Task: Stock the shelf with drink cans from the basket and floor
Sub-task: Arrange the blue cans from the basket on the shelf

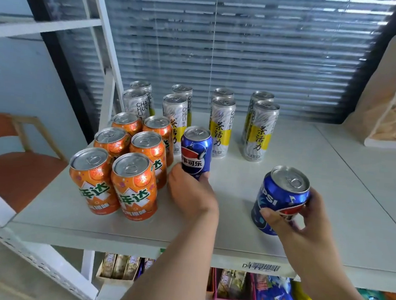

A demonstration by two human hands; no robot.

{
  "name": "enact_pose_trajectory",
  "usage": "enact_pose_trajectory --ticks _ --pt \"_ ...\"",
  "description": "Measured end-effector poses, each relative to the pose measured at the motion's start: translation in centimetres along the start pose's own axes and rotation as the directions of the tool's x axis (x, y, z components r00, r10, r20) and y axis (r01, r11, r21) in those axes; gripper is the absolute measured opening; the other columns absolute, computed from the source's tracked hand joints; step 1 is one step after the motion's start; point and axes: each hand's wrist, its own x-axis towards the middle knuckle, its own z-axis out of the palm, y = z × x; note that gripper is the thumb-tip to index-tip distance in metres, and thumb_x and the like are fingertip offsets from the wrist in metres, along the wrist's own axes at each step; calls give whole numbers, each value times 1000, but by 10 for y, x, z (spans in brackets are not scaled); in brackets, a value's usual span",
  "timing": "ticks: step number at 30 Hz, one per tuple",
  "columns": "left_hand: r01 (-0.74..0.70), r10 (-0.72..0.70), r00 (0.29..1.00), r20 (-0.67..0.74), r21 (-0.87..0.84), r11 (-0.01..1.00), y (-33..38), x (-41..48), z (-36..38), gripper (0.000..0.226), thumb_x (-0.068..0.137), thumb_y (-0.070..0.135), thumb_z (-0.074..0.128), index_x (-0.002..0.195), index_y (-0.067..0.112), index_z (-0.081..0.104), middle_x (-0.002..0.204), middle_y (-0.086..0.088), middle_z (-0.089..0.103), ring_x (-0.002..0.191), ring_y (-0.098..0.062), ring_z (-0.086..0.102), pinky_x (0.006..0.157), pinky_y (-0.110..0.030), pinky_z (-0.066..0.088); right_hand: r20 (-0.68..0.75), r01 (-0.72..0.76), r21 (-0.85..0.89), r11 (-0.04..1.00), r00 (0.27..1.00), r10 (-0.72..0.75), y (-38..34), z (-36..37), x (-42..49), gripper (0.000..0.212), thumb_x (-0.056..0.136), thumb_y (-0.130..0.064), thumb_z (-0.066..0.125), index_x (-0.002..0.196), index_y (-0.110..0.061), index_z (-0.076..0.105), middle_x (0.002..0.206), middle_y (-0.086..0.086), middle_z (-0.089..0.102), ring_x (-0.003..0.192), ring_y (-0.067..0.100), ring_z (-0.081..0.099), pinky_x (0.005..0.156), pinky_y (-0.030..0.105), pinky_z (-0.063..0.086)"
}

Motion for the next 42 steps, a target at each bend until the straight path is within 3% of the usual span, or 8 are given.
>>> enact_pose_trajectory --ticks 11,16,20,23,30,33,37,42 --pt "118 -116 992 -39 49 992 15 7 13 65 73 24 80 124 6 44 129 -14 49 120 -33 49 101 -43 42 16 5 44 999 1000 -6 3 -1 4 68 70 -4 81 126 -27 50 114 -3 65 111 10 59 91 25 45" --pt "123 -118 991 -66 73 990 17 9 20 63 75 26 78 124 6 43 129 -14 49 115 -33 53 93 -41 45 16 -15 74 997 1000 14 1 -2 5 72 68 -2 81 128 -26 50 112 -1 65 98 1 62 80 17 45" --pt "139 -130 988 -83 111 984 18 10 25 63 75 31 77 122 7 42 130 -13 47 111 -36 54 90 -41 44 19 -19 84 996 1000 17 0 -3 6 74 65 1 82 126 -25 52 111 -5 66 98 -1 62 82 19 45" --pt "133 -122 988 -93 126 983 18 10 27 64 75 33 77 122 7 41 131 -13 46 111 -36 53 90 -40 42 18 -10 63 998 1000 9 -1 -4 8 74 62 0 84 124 -26 53 110 -4 66 101 5 62 82 21 47" --pt "142 -139 989 -49 67 988 16 7 23 70 74 33 77 129 8 40 135 -11 45 116 -37 51 97 -44 41 26 10 29 1000 1000 -11 -5 -4 15 69 65 2 82 122 -24 53 108 -7 67 98 -3 62 84 22 54" --pt "82 -81 996 -32 33 996 14 2 15 74 73 31 79 131 8 40 135 -13 44 119 -35 49 96 -43 41 16 16 37 999 1000 -17 -6 -3 13 67 67 3 81 122 -23 52 109 -6 67 98 -4 61 88 12 50" --pt "-74 74 997 3 4 997 22 -7 -5 65 74 28 79 124 6 45 131 -13 45 119 -33 45 95 -42 39 21 -12 53 999 1000 11 -8 -1 11 67 69 3 80 123 -24 51 111 -4 66 98 -6 61 83 17 49" --pt "-354 356 930 90 -38 934 60 8 -32 64 70 27 83 120 4 50 119 -11 51 109 -26 48 89 -26 38 34 -33 41 999 999 31 -12 -1 9 68 70 2 80 124 -23 49 109 -5 65 90 -11 61 81 17 45"
